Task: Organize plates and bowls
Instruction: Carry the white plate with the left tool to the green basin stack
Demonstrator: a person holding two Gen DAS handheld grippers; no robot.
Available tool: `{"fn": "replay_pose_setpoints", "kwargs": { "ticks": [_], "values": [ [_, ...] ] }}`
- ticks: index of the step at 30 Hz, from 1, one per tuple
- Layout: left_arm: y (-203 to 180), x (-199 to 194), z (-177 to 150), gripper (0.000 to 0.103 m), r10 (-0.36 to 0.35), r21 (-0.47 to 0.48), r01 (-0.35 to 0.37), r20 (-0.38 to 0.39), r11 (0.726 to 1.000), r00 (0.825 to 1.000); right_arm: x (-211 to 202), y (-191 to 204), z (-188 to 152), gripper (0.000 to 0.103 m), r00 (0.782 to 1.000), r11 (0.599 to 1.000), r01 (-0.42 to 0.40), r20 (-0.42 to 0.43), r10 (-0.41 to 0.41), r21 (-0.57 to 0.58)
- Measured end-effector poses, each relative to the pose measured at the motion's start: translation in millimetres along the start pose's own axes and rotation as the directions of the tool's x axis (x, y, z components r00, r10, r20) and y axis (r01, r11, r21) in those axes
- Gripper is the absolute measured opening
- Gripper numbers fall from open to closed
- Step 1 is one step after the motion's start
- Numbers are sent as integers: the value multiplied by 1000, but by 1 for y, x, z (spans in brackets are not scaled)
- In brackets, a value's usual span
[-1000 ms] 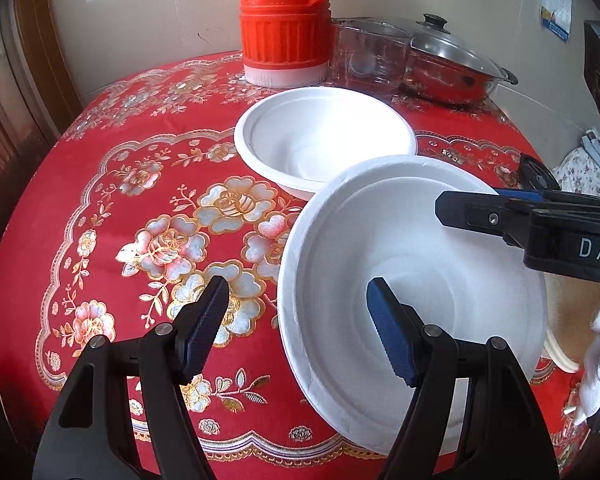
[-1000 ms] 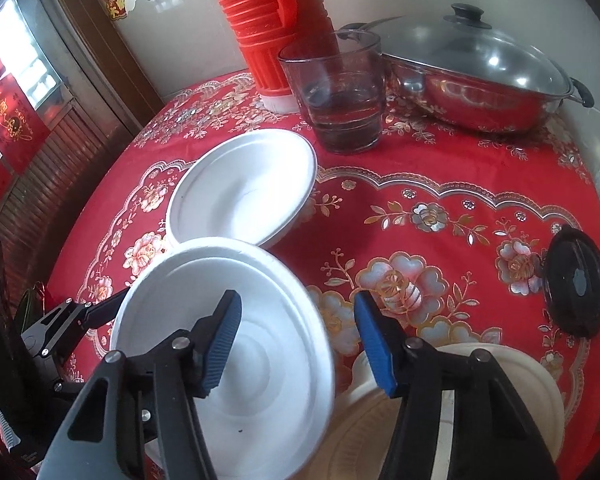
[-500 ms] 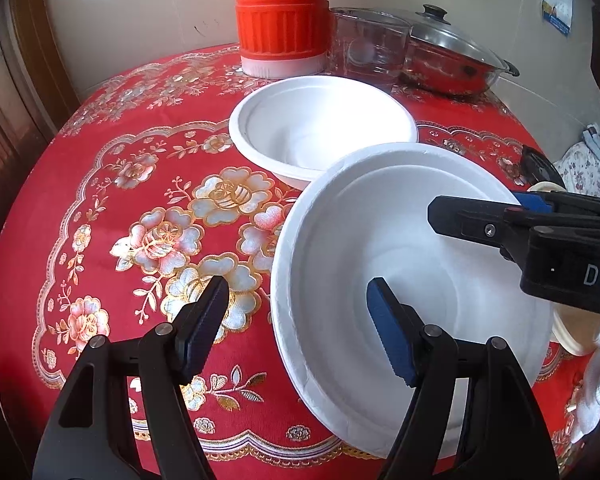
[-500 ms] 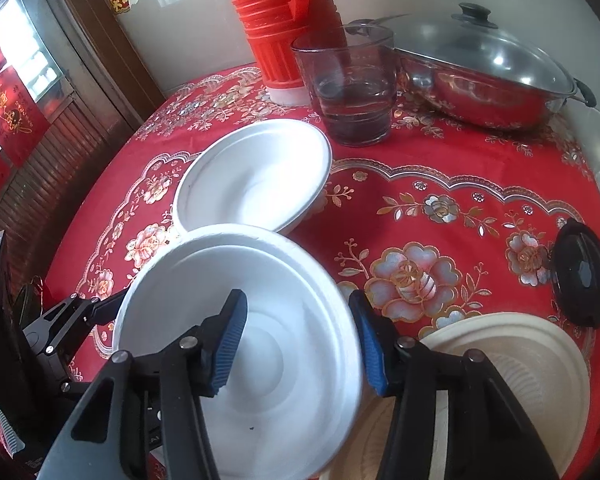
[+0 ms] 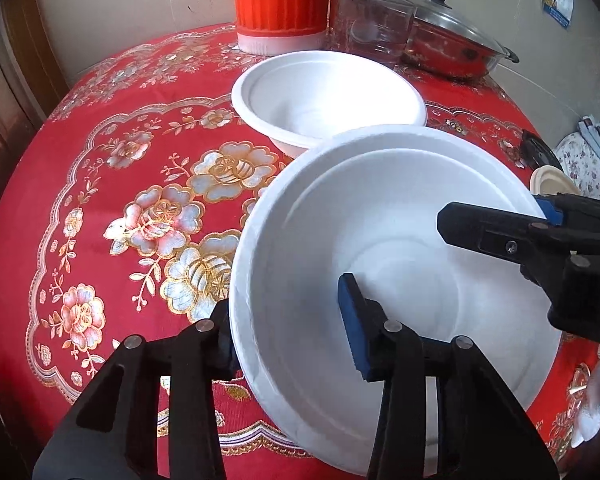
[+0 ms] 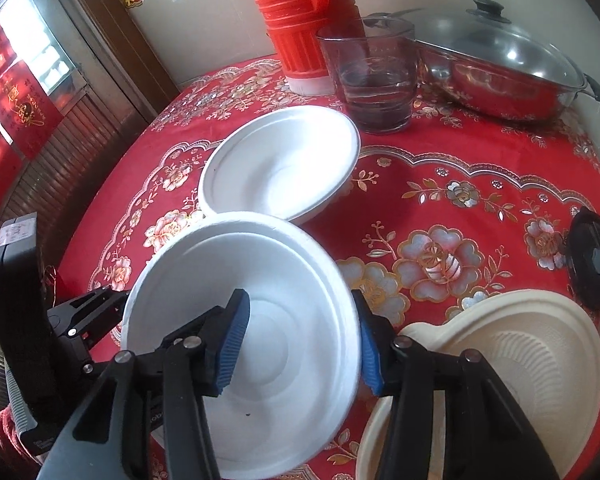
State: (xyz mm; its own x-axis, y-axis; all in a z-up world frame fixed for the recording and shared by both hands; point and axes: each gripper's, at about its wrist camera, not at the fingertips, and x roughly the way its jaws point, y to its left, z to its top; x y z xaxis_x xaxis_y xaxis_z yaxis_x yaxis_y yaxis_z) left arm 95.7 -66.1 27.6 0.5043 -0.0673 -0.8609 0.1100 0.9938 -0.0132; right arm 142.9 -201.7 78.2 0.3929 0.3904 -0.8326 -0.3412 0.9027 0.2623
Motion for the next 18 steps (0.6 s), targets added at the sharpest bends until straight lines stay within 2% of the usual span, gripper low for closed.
{"fn": "replay_pose_setpoints", "kwargs": {
  "ticks": [2,6,11,18],
  "values": [
    [3,-5,-3,30,14,7,-14,7,1000,1000,0,8,-3,36,1000,1000,10,4,-10,-24],
    [13,-12,-6,29,2,4,-2,11,1000,1000,-3,19,-11,32,999,998,29,15,-28,-50],
    [24,-27,-13,25,9,0,-9,25,1000,1000,-5,31,-22,32,1000,998,28,8,-28,-65],
    [37,-46,-27,25,17,-4,-17,38,1000,999,-12,52,-28,32,1000,996,21,9,-20,-83]
  ]
}}
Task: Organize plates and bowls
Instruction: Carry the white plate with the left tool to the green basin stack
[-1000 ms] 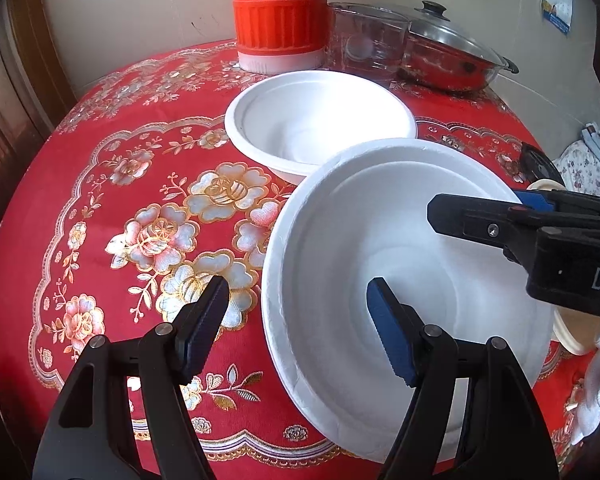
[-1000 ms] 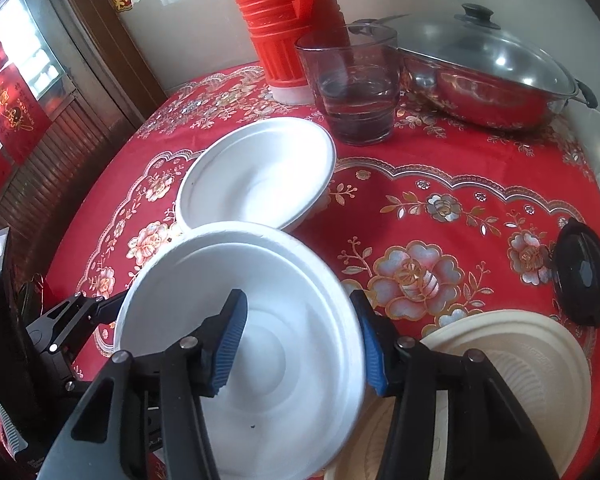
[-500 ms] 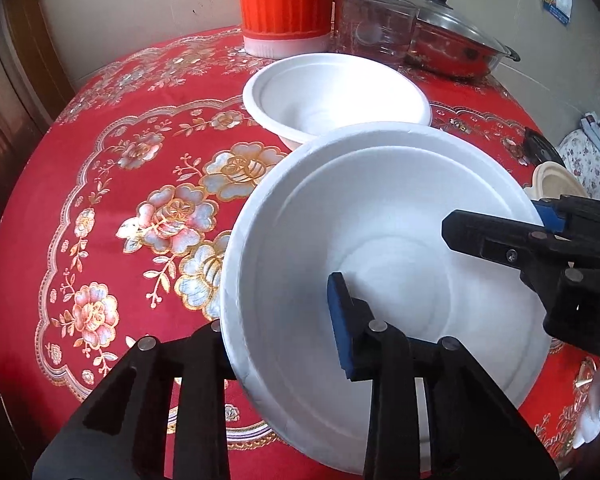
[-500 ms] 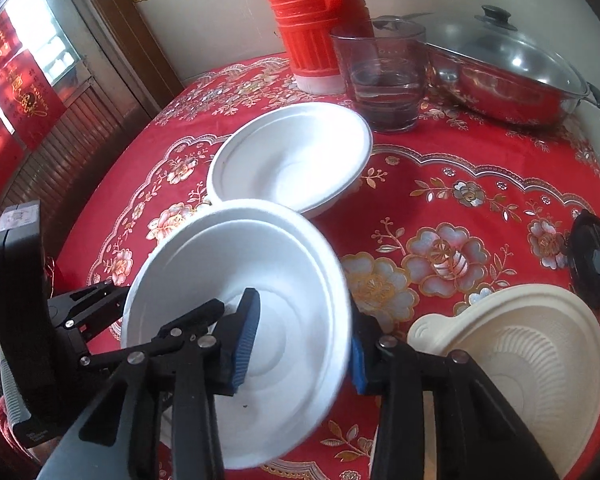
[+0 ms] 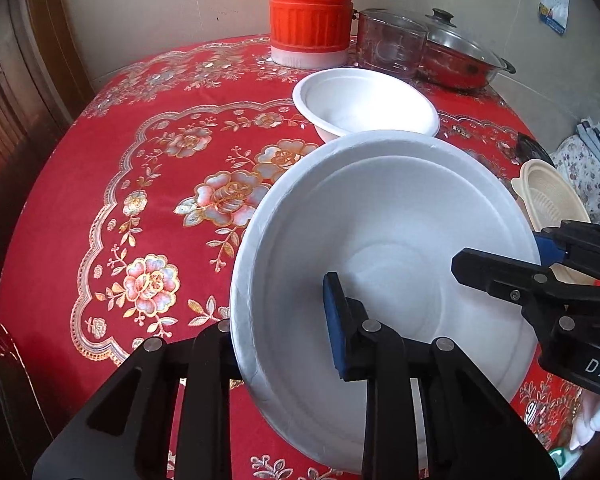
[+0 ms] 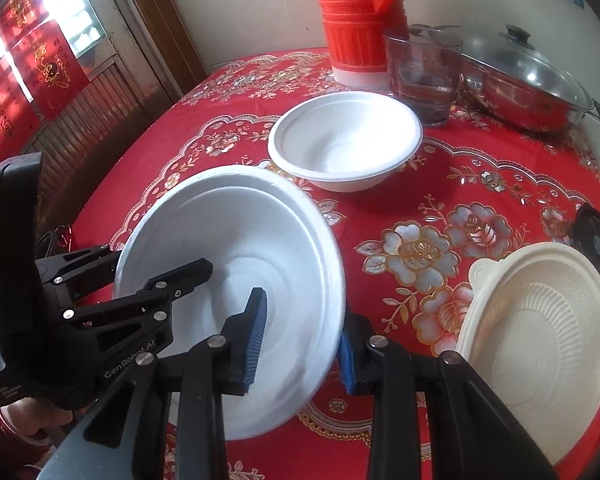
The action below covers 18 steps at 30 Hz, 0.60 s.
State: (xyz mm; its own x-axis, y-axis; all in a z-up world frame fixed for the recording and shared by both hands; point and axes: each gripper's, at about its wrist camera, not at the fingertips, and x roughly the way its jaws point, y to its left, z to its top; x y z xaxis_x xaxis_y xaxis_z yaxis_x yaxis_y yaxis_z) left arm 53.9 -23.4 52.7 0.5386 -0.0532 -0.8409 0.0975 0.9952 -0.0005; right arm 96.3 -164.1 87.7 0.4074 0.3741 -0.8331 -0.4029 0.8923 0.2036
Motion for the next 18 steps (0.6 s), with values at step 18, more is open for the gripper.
{"fn": "replay_pose_setpoints", "kwargs": {
  "ticks": [18],
  "values": [
    [78,-66,-25,25,63,-85,-58,66,995,996,-13,101,18,34,999,986,-31,24,35,-165]
  ]
}}
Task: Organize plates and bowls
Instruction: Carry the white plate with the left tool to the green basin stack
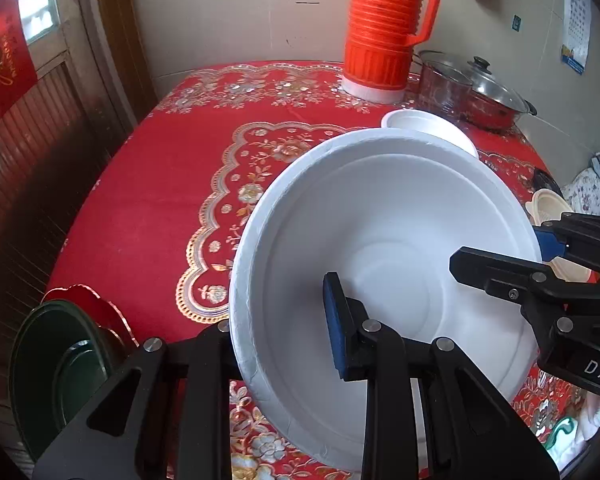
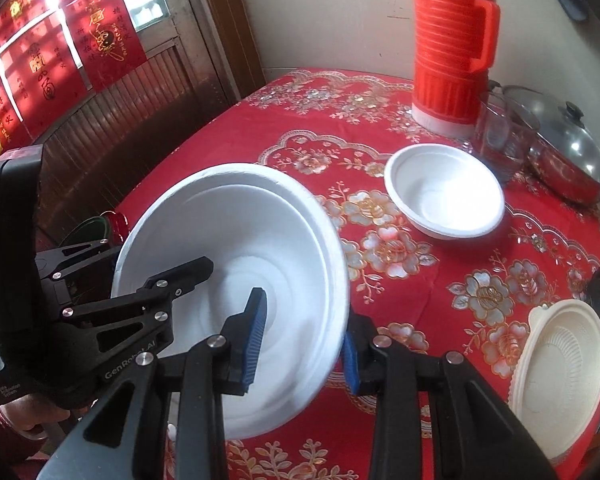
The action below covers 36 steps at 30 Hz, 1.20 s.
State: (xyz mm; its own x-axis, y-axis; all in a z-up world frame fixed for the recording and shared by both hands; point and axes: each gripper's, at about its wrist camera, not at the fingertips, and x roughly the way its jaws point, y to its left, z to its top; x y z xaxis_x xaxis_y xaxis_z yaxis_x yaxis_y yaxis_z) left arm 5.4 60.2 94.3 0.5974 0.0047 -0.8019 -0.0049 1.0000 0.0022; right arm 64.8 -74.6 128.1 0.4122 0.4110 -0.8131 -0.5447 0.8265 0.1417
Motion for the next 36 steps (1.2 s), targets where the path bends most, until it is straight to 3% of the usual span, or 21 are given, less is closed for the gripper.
{"fn": "replay_pose_setpoints", "kwargs": {
  "ticks": [19,36],
  "values": [
    [112,-65,-24,25,136,-140,-125,70,982,988,11,117,37,35,996,974,-90,4,93,-207],
    [177,-82,-58,25,211,-243,-191,57,951,976,37,195,44,35,988,934,-153,-50,145,-323]
  ]
}}
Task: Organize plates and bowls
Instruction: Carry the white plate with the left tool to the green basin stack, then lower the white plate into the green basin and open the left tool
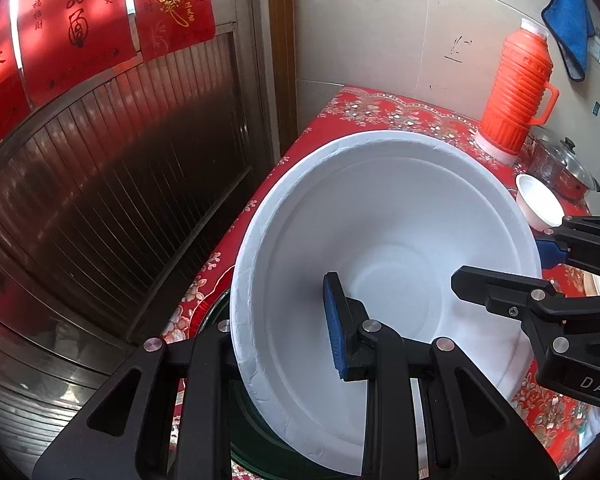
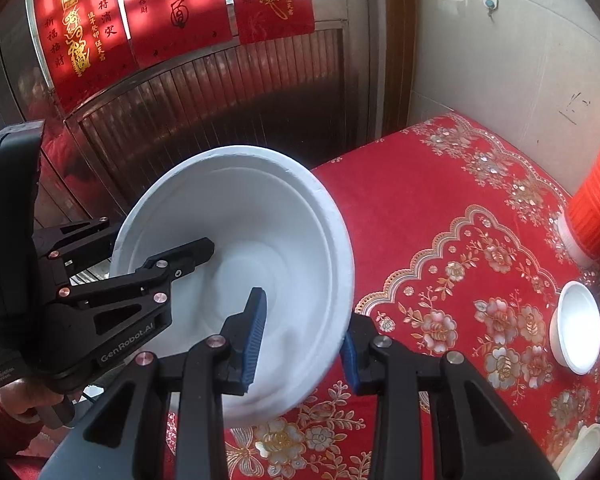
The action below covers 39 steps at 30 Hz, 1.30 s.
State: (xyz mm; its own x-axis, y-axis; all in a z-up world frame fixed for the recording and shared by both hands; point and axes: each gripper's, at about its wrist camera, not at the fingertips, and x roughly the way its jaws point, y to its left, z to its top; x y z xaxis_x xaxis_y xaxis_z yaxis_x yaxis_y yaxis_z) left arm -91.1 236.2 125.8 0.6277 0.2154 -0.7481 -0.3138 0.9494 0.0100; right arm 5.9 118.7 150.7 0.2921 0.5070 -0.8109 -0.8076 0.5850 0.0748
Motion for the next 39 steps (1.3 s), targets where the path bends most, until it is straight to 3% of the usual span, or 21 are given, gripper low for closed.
{"fn": "replay_pose_setpoints", "kwargs": {
  "ticks": [19,30,39],
  "values": [
    [18,-2,-18,25,6,-20,-6,-17,1000,1000,12,20,-1,36,999,1000,-15,-29,14,-28],
    [28,11,-39,25,9,-26,-11,-82,1000,997,33,36,-11,38,995,998,-33,-94,28,-51],
    [30,21,-47,26,-20,-20,18,-116,1000,993,41,38,-15,38,995,998,13,-98,-19,-58]
  ]
}}
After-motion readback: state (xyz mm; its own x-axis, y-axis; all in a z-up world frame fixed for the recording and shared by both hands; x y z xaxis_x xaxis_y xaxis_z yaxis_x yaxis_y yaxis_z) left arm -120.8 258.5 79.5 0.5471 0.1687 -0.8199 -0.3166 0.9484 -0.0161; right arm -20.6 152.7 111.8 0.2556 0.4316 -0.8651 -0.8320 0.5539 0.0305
